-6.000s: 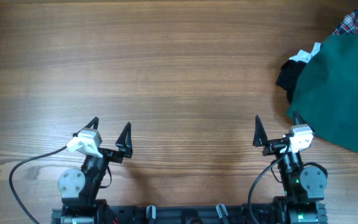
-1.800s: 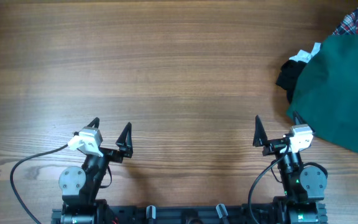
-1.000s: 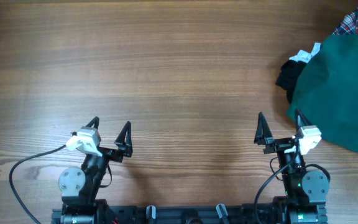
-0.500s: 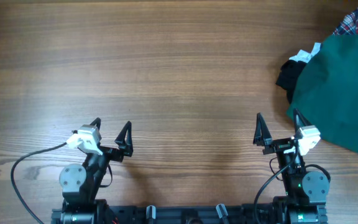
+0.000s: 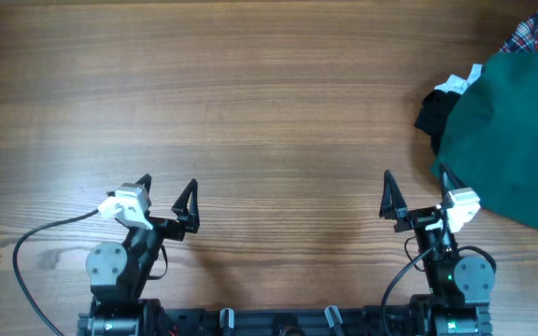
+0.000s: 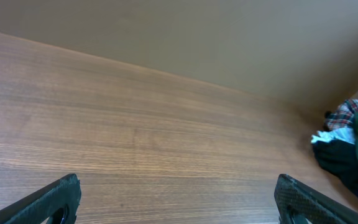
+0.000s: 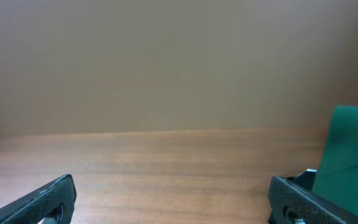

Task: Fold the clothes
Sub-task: 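Raise both arms and reach the right gripper toward the green garment pile, then grasp the dark green garment with the right gripper from the pile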

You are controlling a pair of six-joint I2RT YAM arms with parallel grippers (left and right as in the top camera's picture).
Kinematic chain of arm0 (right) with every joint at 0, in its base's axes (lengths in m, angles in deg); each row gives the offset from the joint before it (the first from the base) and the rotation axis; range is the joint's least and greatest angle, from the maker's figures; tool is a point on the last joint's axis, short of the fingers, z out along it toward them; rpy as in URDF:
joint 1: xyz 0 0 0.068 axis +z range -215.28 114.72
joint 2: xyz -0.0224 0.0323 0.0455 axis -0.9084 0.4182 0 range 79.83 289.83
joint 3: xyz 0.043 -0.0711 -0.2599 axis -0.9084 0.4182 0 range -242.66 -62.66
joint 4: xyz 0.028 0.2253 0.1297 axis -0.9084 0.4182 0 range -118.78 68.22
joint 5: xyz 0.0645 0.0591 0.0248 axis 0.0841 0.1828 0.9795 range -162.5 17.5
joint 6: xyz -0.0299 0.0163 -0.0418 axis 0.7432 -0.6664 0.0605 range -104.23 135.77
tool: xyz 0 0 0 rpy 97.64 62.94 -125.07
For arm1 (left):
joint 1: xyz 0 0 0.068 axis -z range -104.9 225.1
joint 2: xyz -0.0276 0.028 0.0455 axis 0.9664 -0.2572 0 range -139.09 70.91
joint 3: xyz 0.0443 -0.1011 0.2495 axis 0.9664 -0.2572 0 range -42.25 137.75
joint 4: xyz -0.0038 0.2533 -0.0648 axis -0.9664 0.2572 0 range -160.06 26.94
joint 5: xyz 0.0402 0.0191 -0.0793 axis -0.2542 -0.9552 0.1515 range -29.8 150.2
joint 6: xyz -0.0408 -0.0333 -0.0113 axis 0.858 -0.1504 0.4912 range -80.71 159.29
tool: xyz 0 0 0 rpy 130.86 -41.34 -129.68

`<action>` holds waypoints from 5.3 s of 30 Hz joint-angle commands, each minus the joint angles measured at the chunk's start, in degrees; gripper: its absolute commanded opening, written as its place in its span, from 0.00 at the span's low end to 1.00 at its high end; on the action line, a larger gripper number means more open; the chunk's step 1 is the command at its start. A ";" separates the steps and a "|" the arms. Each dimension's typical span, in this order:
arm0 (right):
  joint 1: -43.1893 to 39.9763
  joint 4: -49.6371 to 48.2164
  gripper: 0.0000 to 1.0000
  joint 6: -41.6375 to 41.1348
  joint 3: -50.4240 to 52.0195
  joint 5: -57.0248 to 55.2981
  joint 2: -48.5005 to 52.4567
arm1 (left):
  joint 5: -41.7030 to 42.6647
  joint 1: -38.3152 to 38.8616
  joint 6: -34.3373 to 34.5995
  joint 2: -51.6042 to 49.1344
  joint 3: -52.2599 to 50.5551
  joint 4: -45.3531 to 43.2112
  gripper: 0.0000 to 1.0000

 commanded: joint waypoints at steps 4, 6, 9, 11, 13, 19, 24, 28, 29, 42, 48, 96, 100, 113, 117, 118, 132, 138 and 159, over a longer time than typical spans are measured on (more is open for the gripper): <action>-0.35 2.47 1.00 -1.03 -5.11 2.69 10.38 | 2.58 0.22 0.70 -7.21 8.85 3.21 1.00; -0.35 2.29 1.00 -1.05 -7.74 2.80 15.39 | 2.60 0.22 0.70 -10.93 11.58 3.89 1.00; -0.35 3.15 1.00 -1.03 -13.27 2.91 23.54 | 3.89 0.22 0.70 -17.88 16.35 4.98 1.00; -0.35 3.85 1.00 -0.96 -16.87 3.15 28.35 | 5.79 0.22 0.72 -22.49 19.61 5.90 1.00; -0.35 5.46 1.00 -0.74 -21.64 4.28 33.94 | 7.48 0.22 0.72 -27.10 23.23 7.45 1.00; -0.35 14.67 1.00 0.48 -37.42 6.27 49.94 | 9.86 0.42 0.68 -39.30 35.82 15.96 1.00; -0.35 25.92 1.00 0.50 -50.49 6.27 60.83 | 9.79 1.81 0.44 -48.22 48.13 25.99 1.00; -0.35 35.63 1.00 4.85 -59.65 6.32 67.45 | 9.90 3.08 0.50 -53.22 54.27 26.75 1.00; -0.35 38.23 1.00 6.67 -62.03 6.29 69.09 | 11.45 3.26 0.72 -53.99 54.69 24.96 1.00; -0.35 42.91 1.00 4.87 -63.69 10.08 70.20 | 16.83 6.69 0.66 -56.22 54.66 20.68 1.00; -1.27 46.47 1.00 1.36 -69.07 -0.39 70.20 | 4.68 14.93 2.64 -63.58 56.06 17.31 0.99; -54.71 13.29 1.00 -2.58 -76.11 26.38 97.55 | -9.60 19.61 4.94 -77.55 65.55 18.18 1.00; -55.91 11.96 1.00 -2.73 -76.11 24.33 98.64 | -9.60 19.76 4.98 -77.55 65.55 18.12 1.00; -56.76 5.09 0.99 -4.11 -76.11 25.77 110.84 | -9.60 19.74 4.98 -77.55 65.55 18.21 1.00; -56.76 2.29 0.94 -4.24 -76.11 28.76 113.39 | -9.57 19.76 4.98 -77.55 65.55 18.58 1.00; -56.76 1.79 0.91 -4.26 -76.11 29.33 113.74 | -9.57 19.76 4.98 -77.55 65.55 18.60 1.00; -56.68 -15.89 0.04 -26.08 -76.13 46.40 113.68 | -9.57 19.76 5.03 -77.55 65.55 18.86 1.00; -54.75 -17.73 0.04 -28.17 -76.13 52.28 110.27 | -9.60 19.74 5.01 -77.55 65.53 18.84 1.00; -17.99 0.37 0.04 -14.45 -76.96 40.54 92.04 | -12.57 18.34 5.01 -77.55 65.55 13.88 1.00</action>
